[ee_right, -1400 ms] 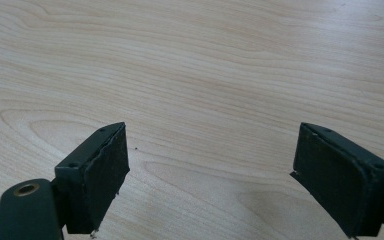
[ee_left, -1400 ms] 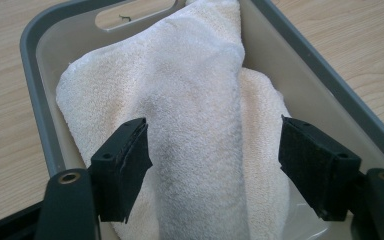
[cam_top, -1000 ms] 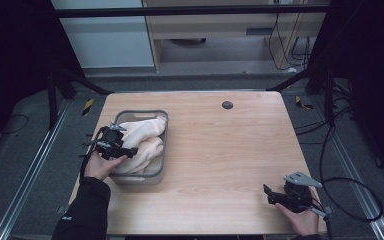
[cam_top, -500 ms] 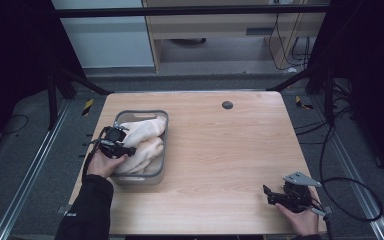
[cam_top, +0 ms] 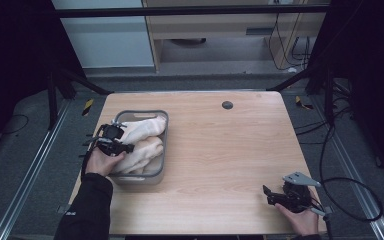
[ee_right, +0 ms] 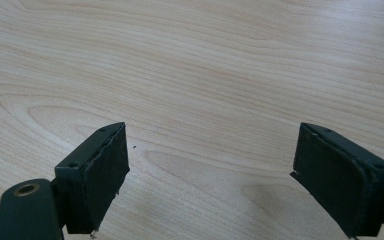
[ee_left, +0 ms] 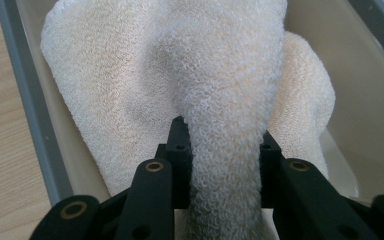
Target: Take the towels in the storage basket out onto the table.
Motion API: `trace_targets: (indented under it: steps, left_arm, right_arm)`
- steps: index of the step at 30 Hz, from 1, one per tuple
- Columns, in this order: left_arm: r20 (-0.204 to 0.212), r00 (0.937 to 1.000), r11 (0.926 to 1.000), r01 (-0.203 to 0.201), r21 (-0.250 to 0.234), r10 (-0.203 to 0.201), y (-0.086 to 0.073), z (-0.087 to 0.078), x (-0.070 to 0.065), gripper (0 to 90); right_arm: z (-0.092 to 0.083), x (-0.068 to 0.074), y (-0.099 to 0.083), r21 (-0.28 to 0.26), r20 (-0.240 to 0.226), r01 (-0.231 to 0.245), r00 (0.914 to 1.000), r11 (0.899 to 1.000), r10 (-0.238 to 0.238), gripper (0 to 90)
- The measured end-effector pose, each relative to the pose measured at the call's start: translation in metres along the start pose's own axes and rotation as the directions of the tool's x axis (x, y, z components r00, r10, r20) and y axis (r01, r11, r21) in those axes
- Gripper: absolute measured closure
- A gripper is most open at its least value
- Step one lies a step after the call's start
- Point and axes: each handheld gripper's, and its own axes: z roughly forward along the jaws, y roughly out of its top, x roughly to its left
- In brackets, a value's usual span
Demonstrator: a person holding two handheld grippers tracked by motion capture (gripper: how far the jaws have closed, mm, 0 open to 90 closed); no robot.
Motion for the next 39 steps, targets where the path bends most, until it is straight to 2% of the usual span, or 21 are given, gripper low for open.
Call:
trace_targets:
  steps: [4,5,6,10,13,14,15,17,29,39]
  left_arm:
    - [0.004,0.9999,0.9992,0.011,-0.04,-0.01,0.001,-0.011,0.0,70.6]
    - [0.007,0.9998,0.9977,0.02,-0.064,-0.019,0.002,-0.017,0.001,70.8]
    - [0.007,0.9998,0.9977,0.02,-0.064,-0.019,0.002,-0.017,0.001,70.9]
    - [0.012,0.9991,0.9934,0.043,-0.106,-0.042,0.003,-0.031,0.005,71.1]
    - [0.023,0.9981,0.9876,0.061,-0.145,-0.058,0.007,-0.044,0.007,71.2]
    - [0.023,0.9981,0.9876,0.061,-0.145,-0.058,0.007,-0.044,0.007,71.2]
    - [0.017,0.9987,0.9856,0.05,-0.161,-0.048,0.009,-0.05,0.005,71.2]
    - [0.015,0.9991,0.9852,0.041,-0.167,-0.039,0.011,-0.053,0.004,71.2]
    - [0.019,0.9995,0.9697,-0.019,-0.244,0.025,0.03,-0.089,-0.017,71.2]
    - [0.02,0.9974,0.9626,-0.061,-0.264,0.069,0.044,-0.108,-0.03,71.2]
  right_arm:
    - [0.0,0.0,0.0,-0.005,0.005,0.004,1.0,1.0,-0.004,14.3]
    - [0.0,0.0,0.0,-0.004,0.005,0.004,1.0,1.0,-0.004,14.3]
    - [0.0,0.0,0.0,-0.004,0.005,0.004,1.0,1.0,-0.004,14.3]
    - [0.0,0.0,0.0,0.001,0.002,0.002,1.0,1.0,-0.002,14.3]
    - [0.0,0.0,0.0,0.001,0.004,0.0,1.0,1.0,0.0,14.3]
    - [0.0,0.0,0.0,0.001,0.004,0.0,1.0,1.0,0.0,14.3]
    - [0.0,0.0,0.0,0.003,0.005,0.001,1.0,1.0,-0.001,14.3]
    - [0.001,0.0,0.0,0.001,0.008,0.009,0.9999,1.0,-0.009,14.3]
    - [0.0,0.0,0.0,0.007,0.008,0.007,0.9999,1.0,-0.007,14.3]
    - [0.0,0.0,0.0,0.003,0.011,0.013,0.9999,1.0,-0.013,14.3]
